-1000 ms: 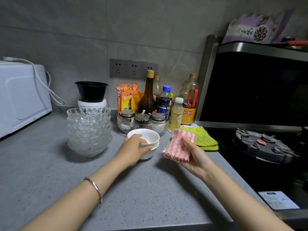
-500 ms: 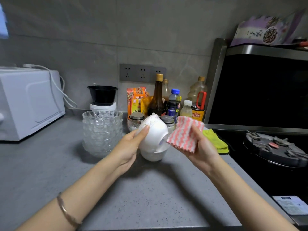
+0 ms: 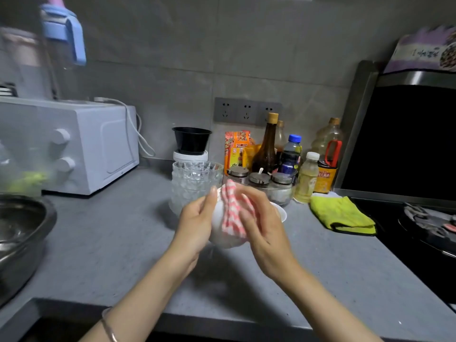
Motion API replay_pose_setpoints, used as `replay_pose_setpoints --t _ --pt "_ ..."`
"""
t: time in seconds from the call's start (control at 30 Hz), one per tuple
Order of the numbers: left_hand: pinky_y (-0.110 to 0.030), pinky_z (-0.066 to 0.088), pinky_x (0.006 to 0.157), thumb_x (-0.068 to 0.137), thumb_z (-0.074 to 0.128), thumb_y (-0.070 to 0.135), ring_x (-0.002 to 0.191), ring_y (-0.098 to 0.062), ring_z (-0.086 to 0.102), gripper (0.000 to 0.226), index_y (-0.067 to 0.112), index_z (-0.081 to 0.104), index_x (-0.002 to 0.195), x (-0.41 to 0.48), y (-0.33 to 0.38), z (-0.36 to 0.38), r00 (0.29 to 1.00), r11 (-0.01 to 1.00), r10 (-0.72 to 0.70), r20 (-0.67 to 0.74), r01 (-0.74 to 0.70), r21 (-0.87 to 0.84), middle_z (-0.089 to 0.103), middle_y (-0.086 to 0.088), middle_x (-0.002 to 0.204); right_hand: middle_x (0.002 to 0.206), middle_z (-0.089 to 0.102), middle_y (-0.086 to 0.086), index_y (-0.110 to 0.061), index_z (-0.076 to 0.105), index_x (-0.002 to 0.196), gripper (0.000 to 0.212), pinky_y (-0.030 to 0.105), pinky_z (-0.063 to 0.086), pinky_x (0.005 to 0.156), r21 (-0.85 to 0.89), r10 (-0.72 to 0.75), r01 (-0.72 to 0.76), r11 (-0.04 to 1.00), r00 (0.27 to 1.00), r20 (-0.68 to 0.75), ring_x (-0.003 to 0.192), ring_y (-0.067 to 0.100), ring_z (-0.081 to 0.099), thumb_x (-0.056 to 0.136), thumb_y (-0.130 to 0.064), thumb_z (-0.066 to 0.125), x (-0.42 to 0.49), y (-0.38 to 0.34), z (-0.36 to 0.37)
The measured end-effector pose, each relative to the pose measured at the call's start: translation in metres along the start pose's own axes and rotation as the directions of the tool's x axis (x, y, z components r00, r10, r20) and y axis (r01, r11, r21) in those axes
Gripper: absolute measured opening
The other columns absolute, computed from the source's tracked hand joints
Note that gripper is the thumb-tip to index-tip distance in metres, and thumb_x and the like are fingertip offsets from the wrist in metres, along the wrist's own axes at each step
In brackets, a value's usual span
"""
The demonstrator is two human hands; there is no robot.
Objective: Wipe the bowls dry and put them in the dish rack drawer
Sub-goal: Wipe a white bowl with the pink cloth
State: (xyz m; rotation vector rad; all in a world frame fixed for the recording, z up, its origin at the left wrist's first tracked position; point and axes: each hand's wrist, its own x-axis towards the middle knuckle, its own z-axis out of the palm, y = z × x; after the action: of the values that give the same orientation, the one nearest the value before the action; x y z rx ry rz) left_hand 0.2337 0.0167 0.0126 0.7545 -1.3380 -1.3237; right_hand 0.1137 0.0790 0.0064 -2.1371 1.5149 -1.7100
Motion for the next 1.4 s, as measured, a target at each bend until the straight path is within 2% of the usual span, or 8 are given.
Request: replay_pose_setpoints --t 0.23,0.53,0.73,1.0,1.13,1.27,1.33,1.4 --pt "-0.024 0.054 0.061 0.096 0.036 0.051 0.073 -0.015 0.070 0.051 0.012 0.068 0.085 -0.005 -0.004 0.003 0.985 0.989 -0.121 -0.121 0.109 -0.102 0.073 -0.005 0.077 0.132 0.055 -0.012 -0.028 0.060 0.124 0.043 0.030 0.030 0.105 -0.441 -0.186 0.207 0.873 0.978 0.091 0.124 0.006 0.046 0.090 -0.051 0.047 0.008 -0.001 0.019" --pt "-0.021 0.047 0.050 0.091 0.053 0.046 0.058 -0.011 0.065 0.041 0.014 0.066 0.069 -0.007 0.002 -0.002 0.973 0.993 -0.077 -0.217 0.056 -0.103 0.069 0.003 0.061 0.117 0.061 -0.021 -0.020 0.060 0.119 0.028 0.005 0.038 0.089 0.365 0.260 -0.262 0.893 0.964 0.054 0.109 -0.015 0.052 0.102 -0.020 0.037 0.013 0.003 0.019" --pt "-0.015 0.046 0.050 0.096 0.050 0.031 0.058 -0.003 0.061 0.034 0.018 0.066 0.070 -0.002 -0.005 0.001 0.971 0.995 -0.087 -0.221 0.074 -0.067 0.066 0.007 0.061 0.141 0.049 -0.007 -0.023 0.053 0.134 0.042 0.032 0.025 0.113 -0.245 -0.142 0.142 0.959 0.990 0.018 0.136 0.011 0.036 0.100 -0.035 0.031 -0.001 0.001 0.029" --pt "-0.022 0.044 0.055 0.095 0.050 0.028 0.066 -0.015 0.061 0.031 0.012 0.066 0.074 0.001 -0.002 0.003 0.979 0.992 -0.120 -0.162 0.114 -0.047 0.067 -0.005 0.071 0.105 0.068 -0.009 -0.024 0.069 0.106 0.037 0.032 0.046 0.090 0.055 0.123 -0.122 0.991 0.992 -0.017 0.101 0.006 0.060 0.094 -0.041 0.038 0.023 0.003 0.019" --pt "-0.026 0.045 0.059 0.094 0.052 0.031 0.068 -0.021 0.062 0.027 0.014 0.066 0.077 0.000 -0.005 -0.004 0.981 0.984 -0.148 -0.128 0.133 -0.121 0.068 -0.009 0.075 0.106 0.069 0.018 -0.014 0.069 0.098 0.032 0.017 0.044 0.065 0.439 0.477 -0.452 0.777 0.877 0.059 0.099 0.024 0.061 0.099 -0.034 0.044 0.026 -0.007 0.009" --pt "-0.030 0.045 0.068 0.095 0.049 0.037 0.075 -0.023 0.063 0.032 0.012 0.067 0.084 0.004 -0.012 -0.012 0.987 0.986 -0.159 -0.024 0.158 -0.055 0.069 -0.011 0.080 0.068 0.060 -0.013 -0.023 0.067 0.087 0.031 0.033 0.045 0.060 0.326 0.544 -0.526 0.785 0.838 0.043 0.078 0.022 0.062 0.101 -0.028 0.040 0.020 -0.009 0.004" --pt "-0.023 0.044 0.062 0.097 0.046 0.033 0.074 -0.020 0.060 0.035 0.006 0.065 0.086 0.007 -0.014 -0.015 0.991 0.990 -0.135 0.004 0.134 0.047 0.066 -0.011 0.079 0.053 0.054 -0.002 0.005 0.068 0.078 0.054 0.020 0.042 0.046 0.320 0.547 -0.521 0.791 0.837 0.009 0.048 0.008 0.056 0.094 -0.041 0.044 0.017 -0.008 0.007" --pt "-0.024 0.039 0.057 0.098 0.046 0.027 0.070 -0.019 0.051 0.035 0.002 0.061 0.078 0.009 -0.016 -0.019 0.999 0.991 -0.026 0.026 0.022 0.135 0.057 -0.010 0.072 0.050 0.050 0.004 -0.008 0.059 0.054 0.057 0.026 0.037 0.050 0.263 0.462 -0.436 0.860 0.886 -0.041 0.047 0.011 0.049 0.086 -0.052 0.044 0.015 -0.002 0.013"
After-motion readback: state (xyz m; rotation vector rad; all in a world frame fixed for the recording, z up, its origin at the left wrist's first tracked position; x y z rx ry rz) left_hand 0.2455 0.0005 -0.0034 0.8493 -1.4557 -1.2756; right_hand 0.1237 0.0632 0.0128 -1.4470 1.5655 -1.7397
